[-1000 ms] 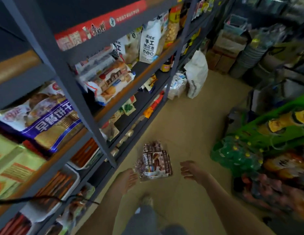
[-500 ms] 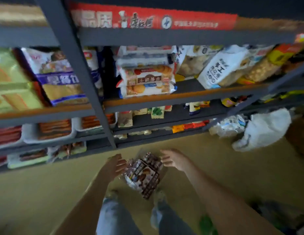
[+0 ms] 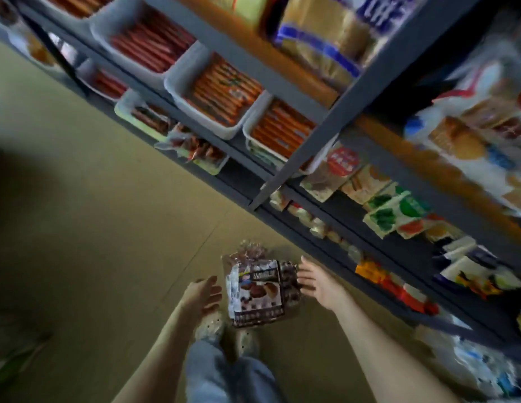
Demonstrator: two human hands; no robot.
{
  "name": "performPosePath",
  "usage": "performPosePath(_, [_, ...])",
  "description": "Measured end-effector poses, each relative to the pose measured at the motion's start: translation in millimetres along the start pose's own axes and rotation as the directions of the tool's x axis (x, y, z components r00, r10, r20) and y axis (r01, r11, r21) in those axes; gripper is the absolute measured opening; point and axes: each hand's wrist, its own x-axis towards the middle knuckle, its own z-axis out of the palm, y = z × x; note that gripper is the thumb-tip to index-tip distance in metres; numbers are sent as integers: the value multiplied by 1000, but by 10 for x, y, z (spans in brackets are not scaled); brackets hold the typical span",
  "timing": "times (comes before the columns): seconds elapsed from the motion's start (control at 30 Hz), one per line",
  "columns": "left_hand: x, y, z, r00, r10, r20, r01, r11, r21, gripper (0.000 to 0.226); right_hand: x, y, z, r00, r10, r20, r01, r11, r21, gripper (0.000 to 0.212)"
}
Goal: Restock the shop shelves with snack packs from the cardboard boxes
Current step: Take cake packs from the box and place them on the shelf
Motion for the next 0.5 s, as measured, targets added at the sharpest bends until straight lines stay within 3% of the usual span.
performPosePath(0.17, [1072,-551,60,1000,-8,3,8,988,152,28,1159,455,221,998,61,-34,-68,962,-264,72])
performPosePath(0.3, [1933,-909,244,995,28,93,-57,942,331,69,1965,960,333,995,99,-21,-100,926,-363,105])
performPosePath(0.37, [2274,-1088,394,987,53,149,-119,871,477,91,2287,1207,393,992,123,3,-112,913,-392,120])
performPosePath(0.5, [2489,-1334,605,950,274,149,-311,790,528,108,2543,1462,511,995,13,-102,-50,930,-365,121])
